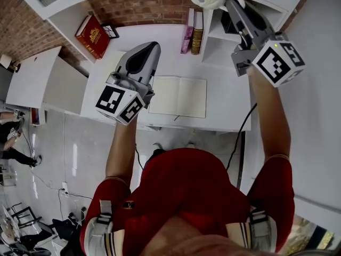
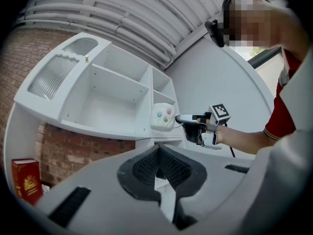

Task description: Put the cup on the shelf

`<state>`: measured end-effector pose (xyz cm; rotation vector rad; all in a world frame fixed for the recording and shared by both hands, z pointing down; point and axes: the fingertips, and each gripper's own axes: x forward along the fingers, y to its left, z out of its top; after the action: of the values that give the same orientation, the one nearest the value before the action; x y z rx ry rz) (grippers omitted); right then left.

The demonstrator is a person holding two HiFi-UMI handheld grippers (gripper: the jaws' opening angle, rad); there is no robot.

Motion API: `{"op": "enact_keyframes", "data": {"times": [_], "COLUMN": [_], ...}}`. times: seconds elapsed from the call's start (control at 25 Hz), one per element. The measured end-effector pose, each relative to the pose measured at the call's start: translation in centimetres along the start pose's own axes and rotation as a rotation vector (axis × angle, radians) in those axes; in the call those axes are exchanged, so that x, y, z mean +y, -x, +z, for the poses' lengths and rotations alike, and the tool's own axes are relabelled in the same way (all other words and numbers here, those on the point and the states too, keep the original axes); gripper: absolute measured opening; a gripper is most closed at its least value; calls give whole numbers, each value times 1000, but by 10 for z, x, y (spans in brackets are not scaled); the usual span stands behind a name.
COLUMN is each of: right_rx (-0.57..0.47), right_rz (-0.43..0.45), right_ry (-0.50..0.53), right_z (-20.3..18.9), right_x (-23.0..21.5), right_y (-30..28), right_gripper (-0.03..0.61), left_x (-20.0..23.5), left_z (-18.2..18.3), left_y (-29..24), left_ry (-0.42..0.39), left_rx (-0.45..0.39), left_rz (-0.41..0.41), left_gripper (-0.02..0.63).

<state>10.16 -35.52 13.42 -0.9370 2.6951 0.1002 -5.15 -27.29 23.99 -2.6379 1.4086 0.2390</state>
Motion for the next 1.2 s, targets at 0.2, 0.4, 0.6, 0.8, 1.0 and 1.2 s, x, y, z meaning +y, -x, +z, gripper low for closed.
{"op": "enact_keyframes", "data": {"times": [0.2,0.4,0.6,0.8,1.0,1.2], "right_rx": [17,36,63,100,134,143], "right_rz": [-66,-150,-247,-324,-368,-407], "right_ry": [27,41,46,69,85,79], "right_z": [-3,-3,-10,-20,-27,-30], "right_x": [5,-2,-15,-27,-36,-50], "right_y": [-39,-76,-105,-124,-142,-153], "right_gripper": [41,41,41,41,41,41], "left_x": [27,50,69,82,92,97], "left_z": [7,8,13,17,12,7], "left_y": [12,17,25,28,28,26], "left_ry": [3,17,19,26,51,67], "left_rx": [-6,-19,-40,-56,-64,-63], "left_rz": [-48,-113,-161,-198,-212,-221], "left_gripper": [6,6,6,6,6,6]}}
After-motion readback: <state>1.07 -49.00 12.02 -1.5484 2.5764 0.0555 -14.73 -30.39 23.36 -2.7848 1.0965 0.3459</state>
